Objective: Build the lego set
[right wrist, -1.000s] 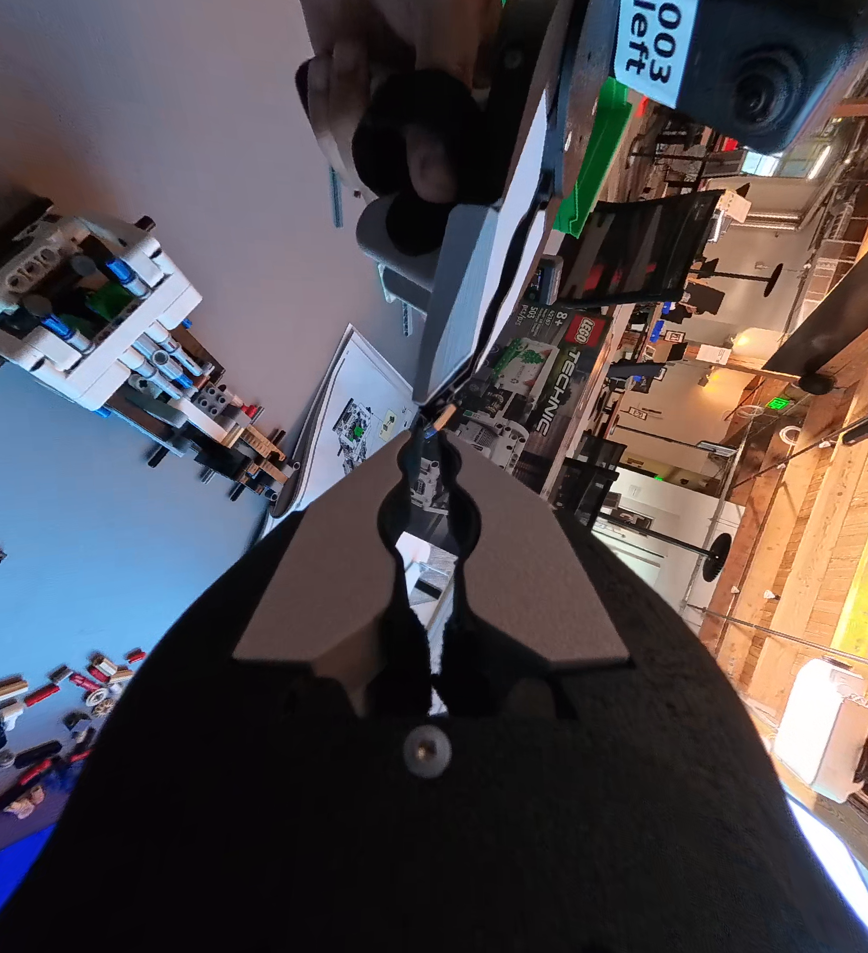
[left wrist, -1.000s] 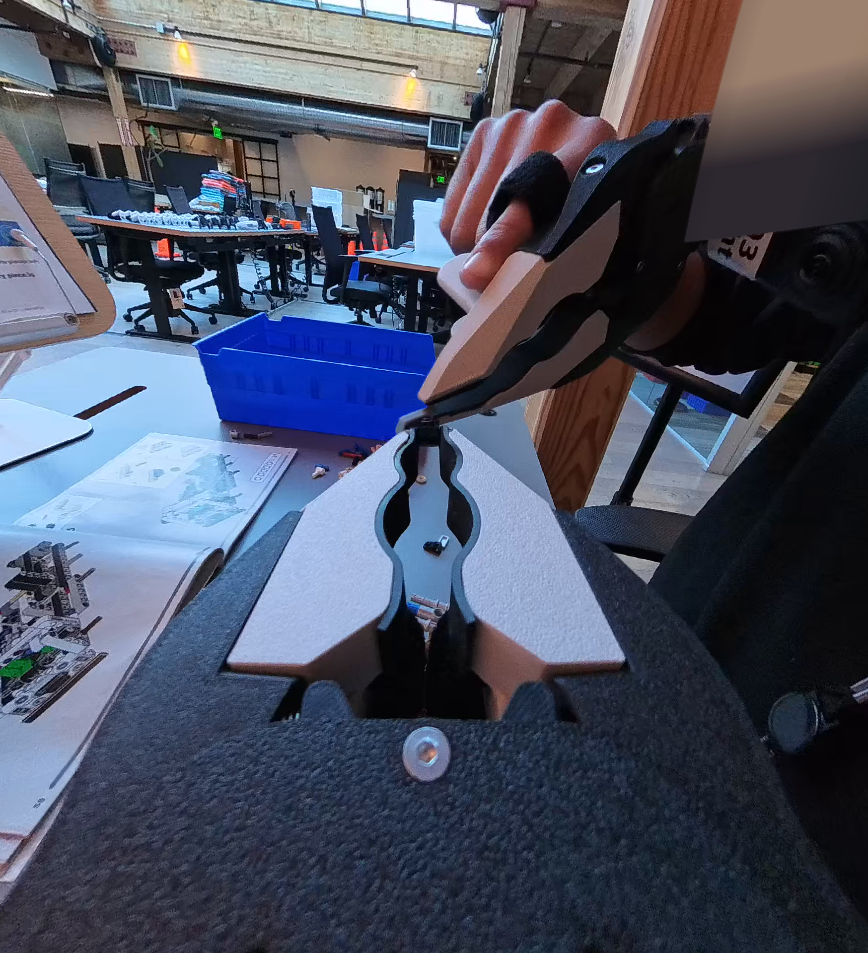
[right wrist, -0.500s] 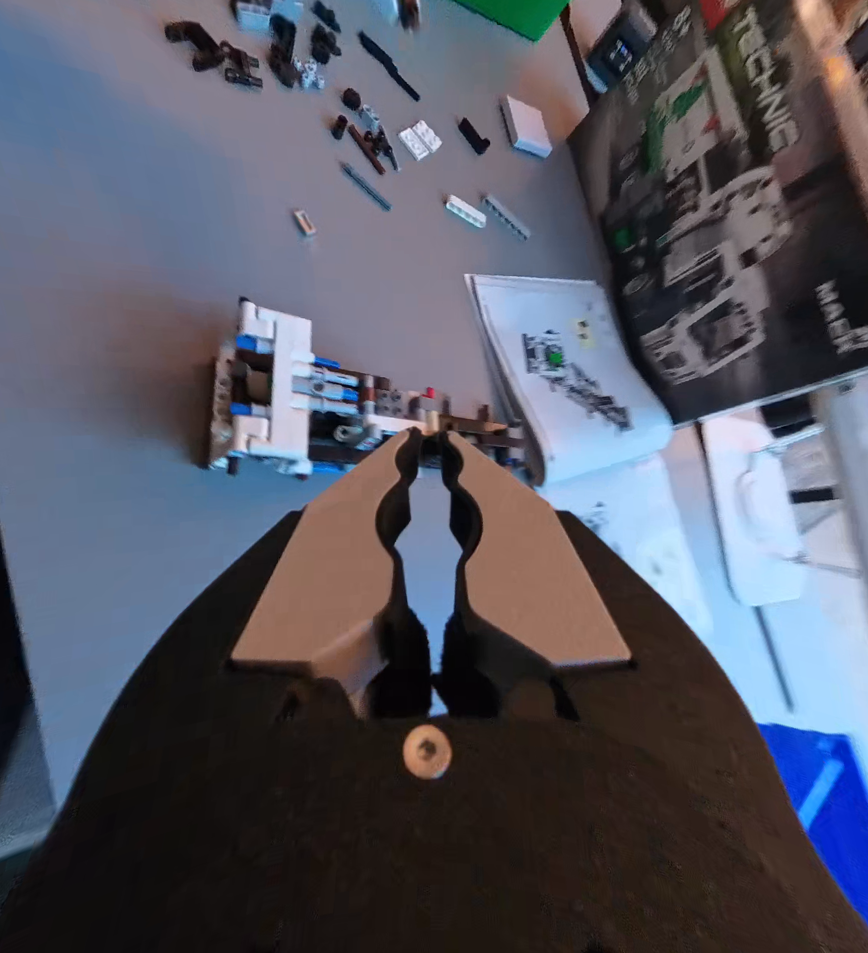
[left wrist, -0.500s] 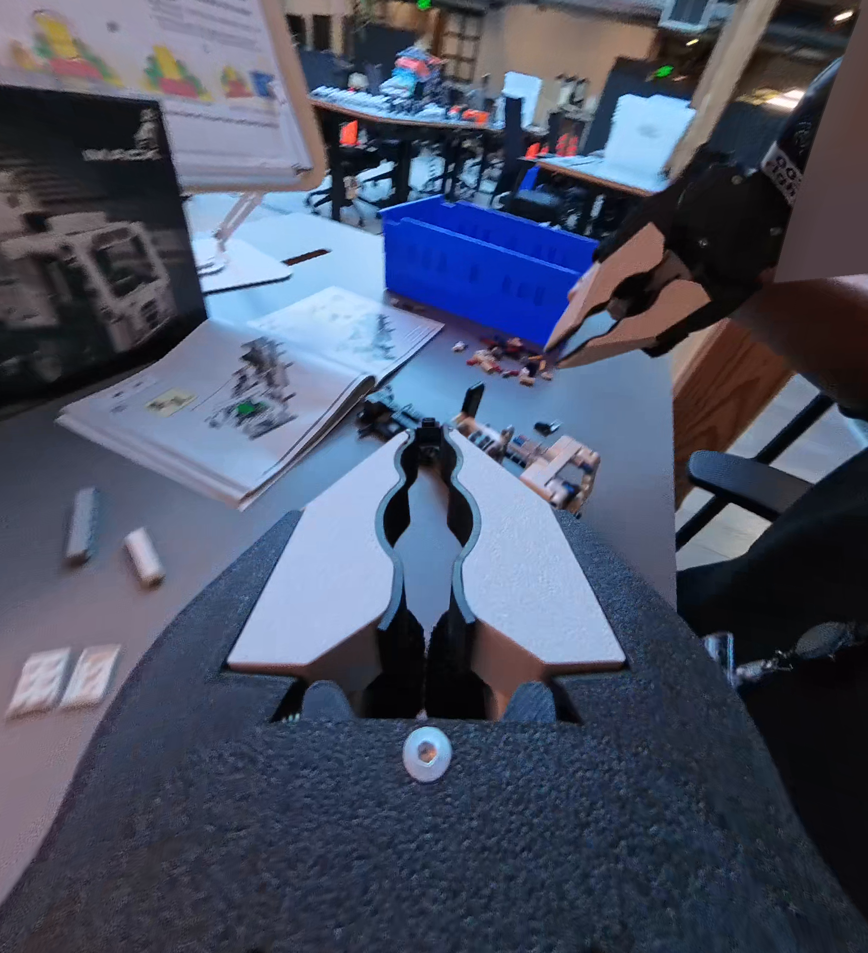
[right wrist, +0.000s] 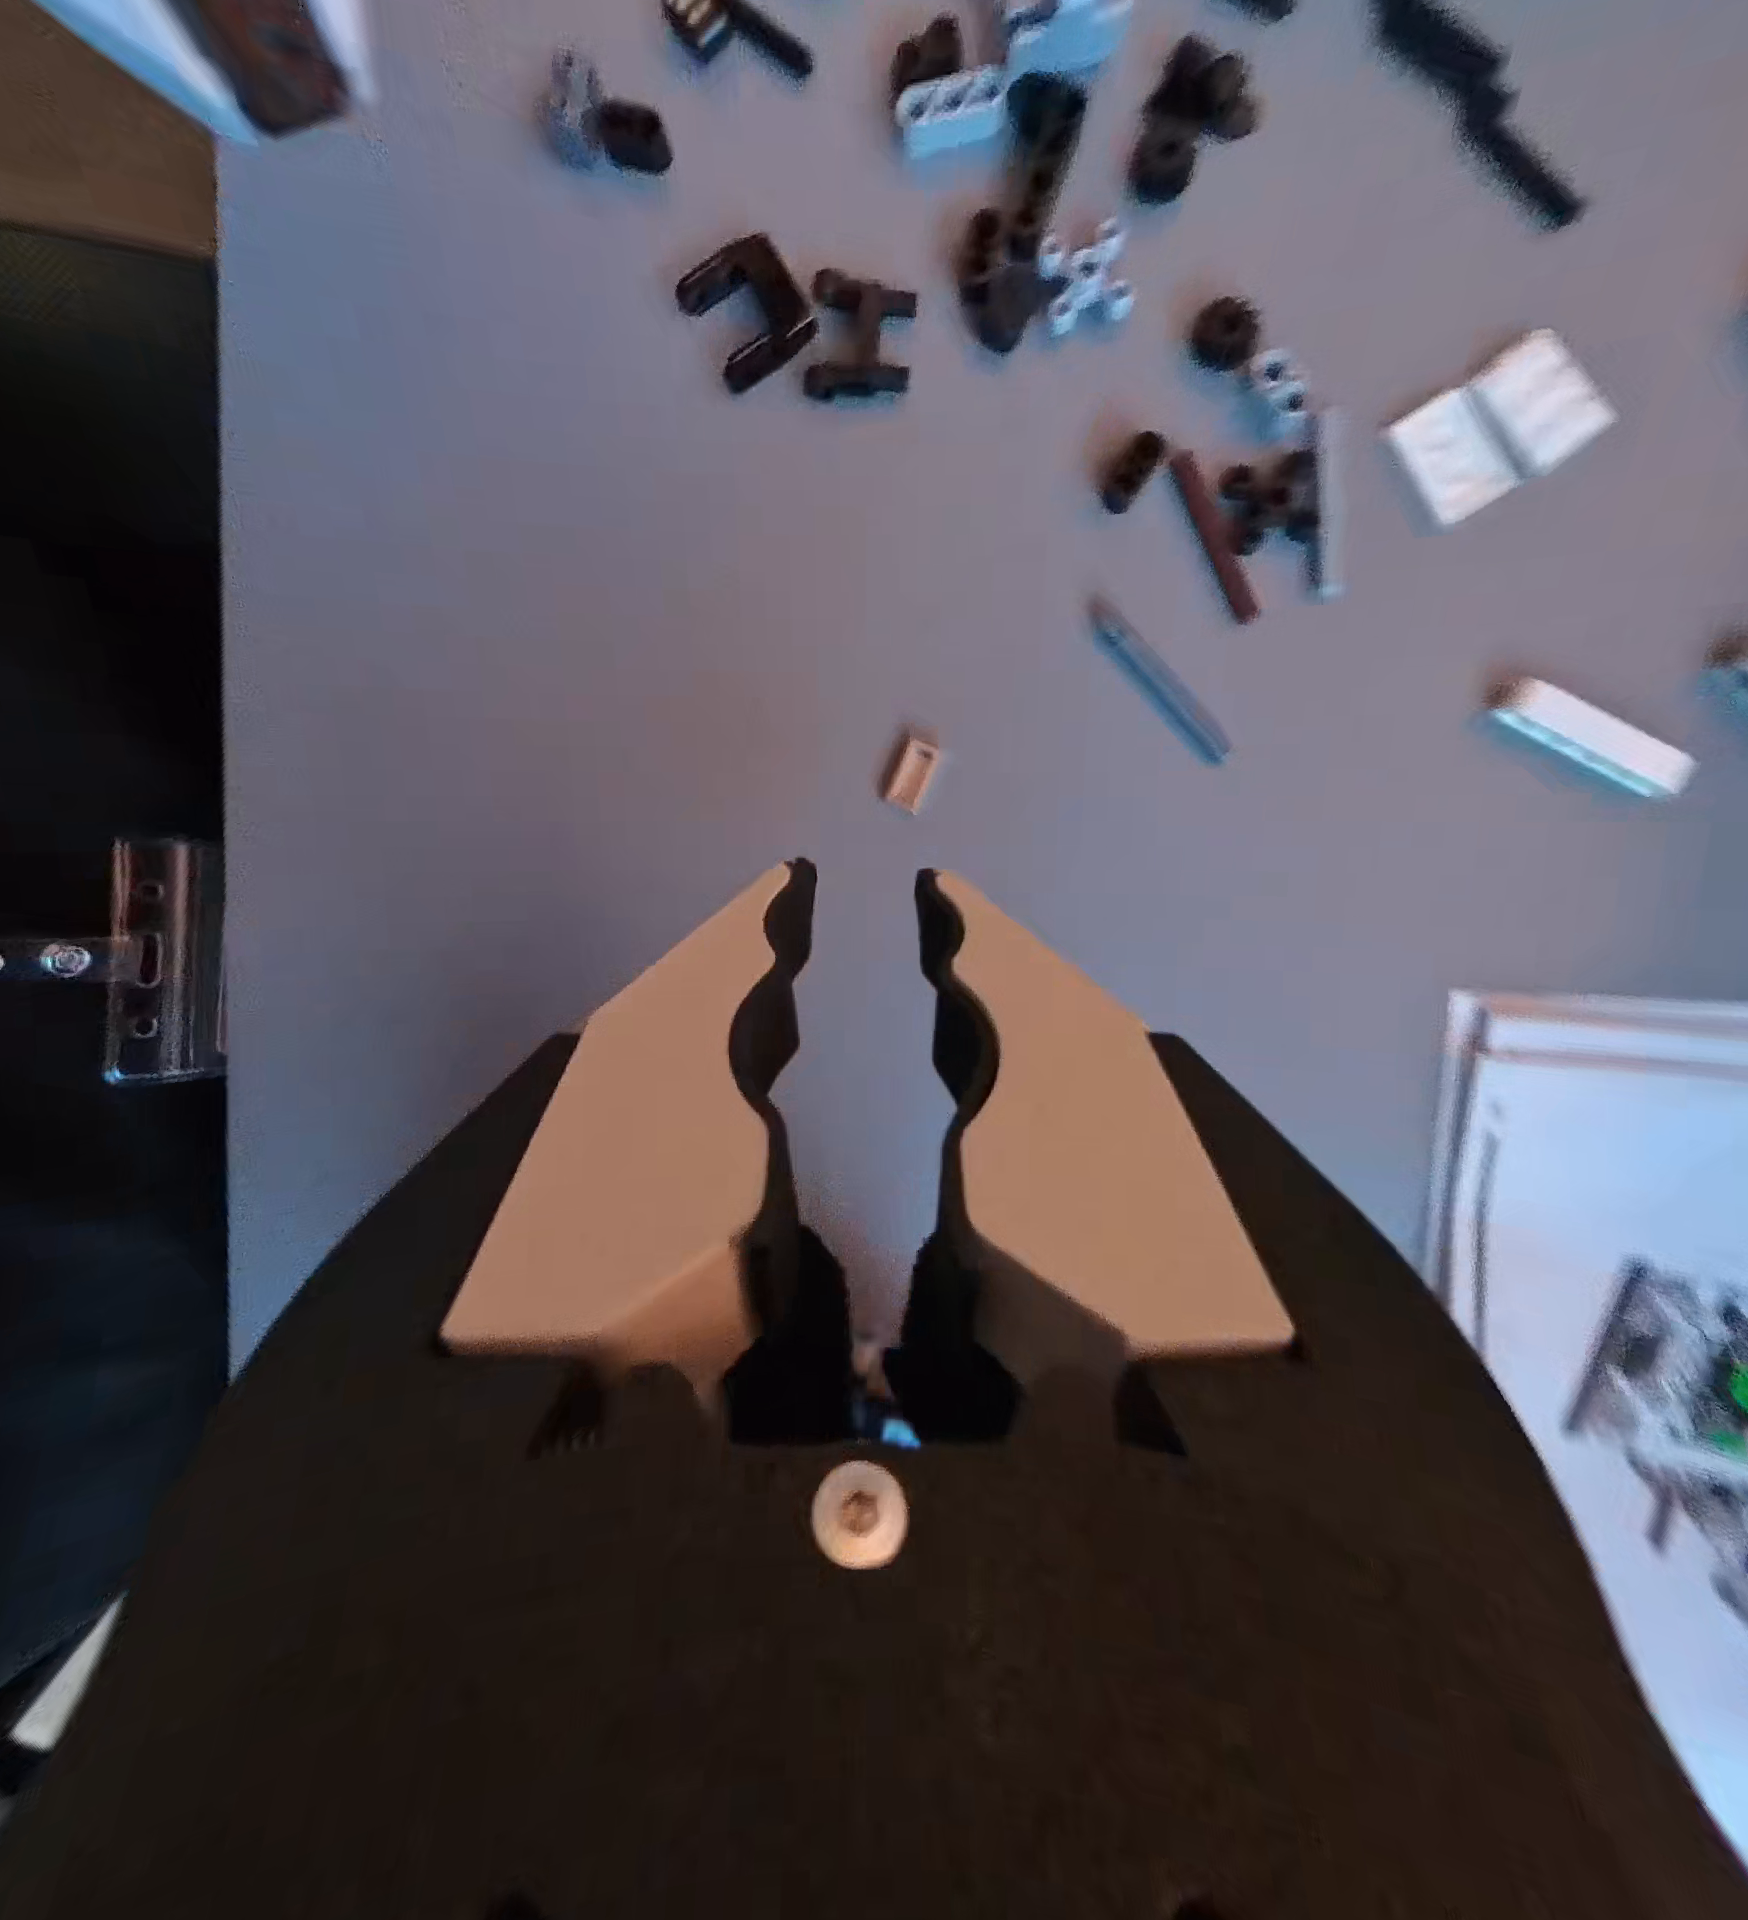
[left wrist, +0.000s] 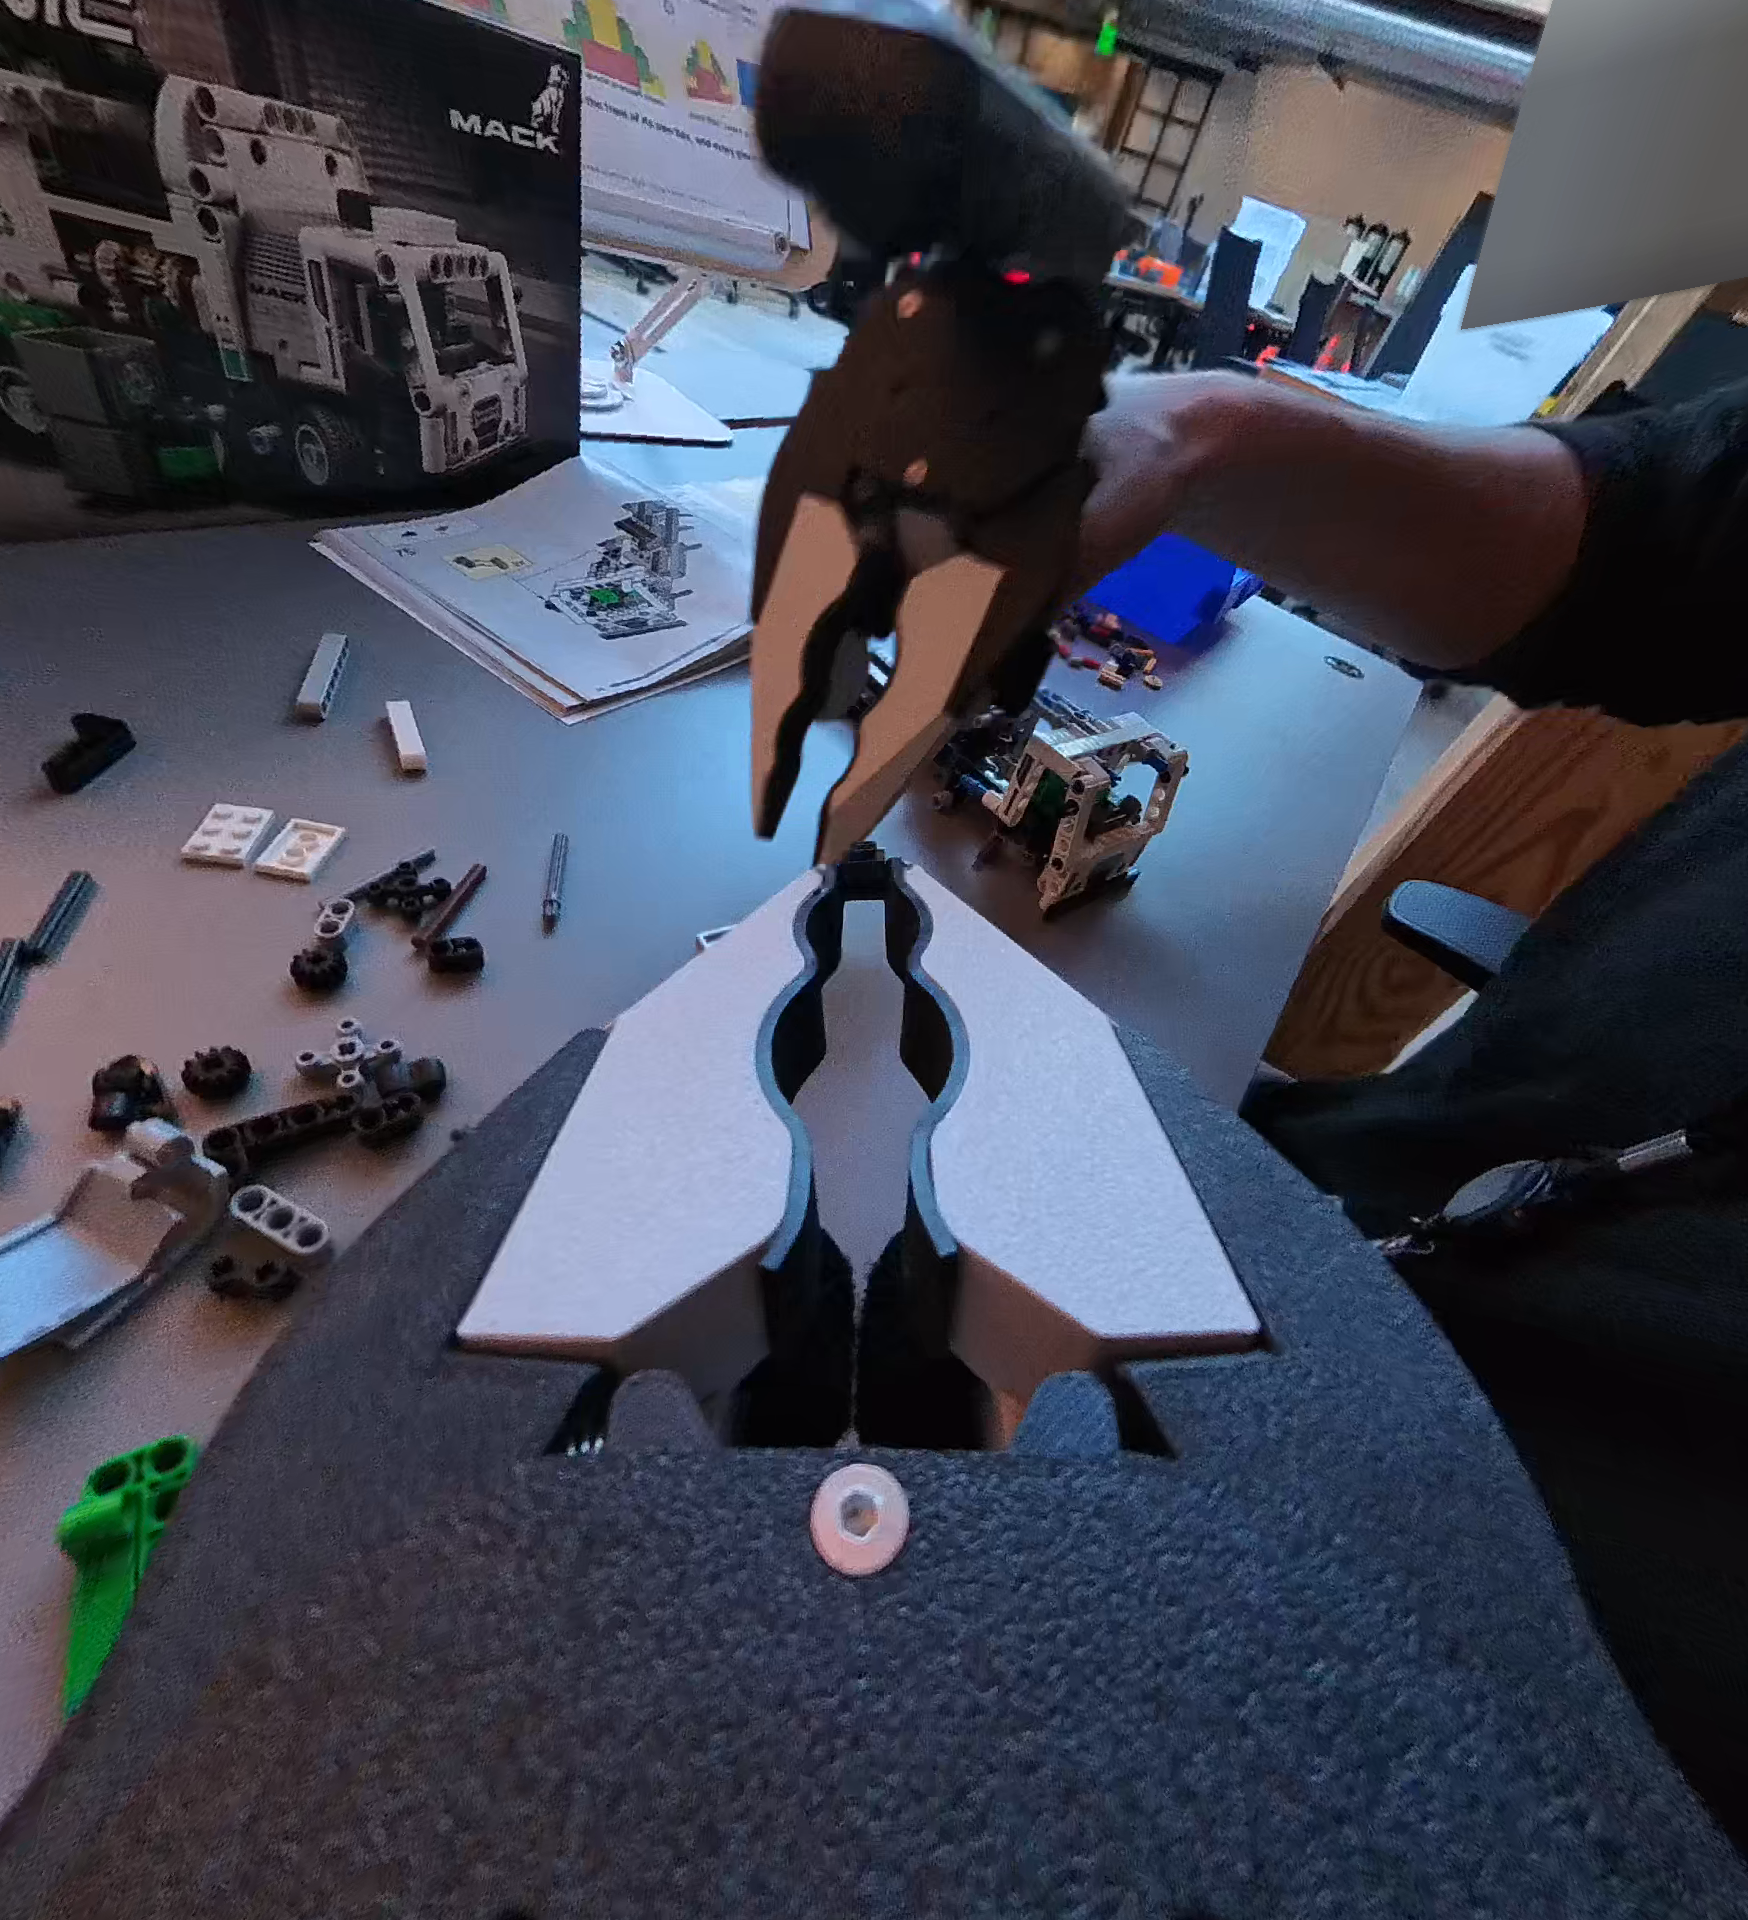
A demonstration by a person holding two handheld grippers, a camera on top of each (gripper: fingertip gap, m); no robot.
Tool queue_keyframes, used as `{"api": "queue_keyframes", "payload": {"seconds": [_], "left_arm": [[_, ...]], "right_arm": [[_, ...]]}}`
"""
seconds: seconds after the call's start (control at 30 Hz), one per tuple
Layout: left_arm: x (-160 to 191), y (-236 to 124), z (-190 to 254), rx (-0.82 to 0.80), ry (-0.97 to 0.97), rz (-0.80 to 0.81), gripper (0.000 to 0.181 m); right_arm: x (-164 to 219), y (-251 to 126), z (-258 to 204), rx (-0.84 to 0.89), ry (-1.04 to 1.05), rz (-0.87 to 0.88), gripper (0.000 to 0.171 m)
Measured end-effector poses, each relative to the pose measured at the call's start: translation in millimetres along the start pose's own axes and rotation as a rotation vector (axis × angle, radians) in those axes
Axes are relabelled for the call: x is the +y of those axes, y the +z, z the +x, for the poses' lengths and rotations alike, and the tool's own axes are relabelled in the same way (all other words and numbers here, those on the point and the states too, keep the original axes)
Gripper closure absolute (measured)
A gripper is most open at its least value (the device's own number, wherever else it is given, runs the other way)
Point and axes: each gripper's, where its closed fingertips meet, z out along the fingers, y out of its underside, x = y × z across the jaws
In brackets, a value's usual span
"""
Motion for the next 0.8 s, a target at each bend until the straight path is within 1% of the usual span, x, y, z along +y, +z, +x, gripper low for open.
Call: {"api": "queue_keyframes", "payload": {"seconds": [0.07, 0.13, 0.27, 0.47, 0.57, 0.7, 0.8], "left_arm": [[5, -5, 0, -0.009, -0.01, 0.013, 0.174], [9, -10, -3, -0.025, -0.017, 0.019, 0.174], [16, -18, -9, -0.049, -0.026, 0.025, 0.174], [23, -19, -9, -0.028, -0.026, 0.022, 0.174], [21, -17, -9, -0.023, -0.017, 0.027, 0.174], [17, -11, -11, -0.032, 0.007, 0.031, 0.174], [19, -3, -18, -0.056, 0.027, 0.001, 0.174]], "right_arm": [[0, 20, 2, -0.033, -0.013, -0.054, 0.152], [-3, 32, 2, -0.041, -0.049, -0.077, 0.153], [-2, 42, 0, 0.035, -0.182, -0.106, 0.162], [2, 45, 6, 0.088, -0.149, -0.114, 0.162], [1, 45, 11, 0.126, -0.143, -0.101, 0.171], [1, 43, 12, 0.114, -0.165, -0.09, 0.171], [-16, 27, -1, 0.043, -0.187, 0.037, 0.171]]}}
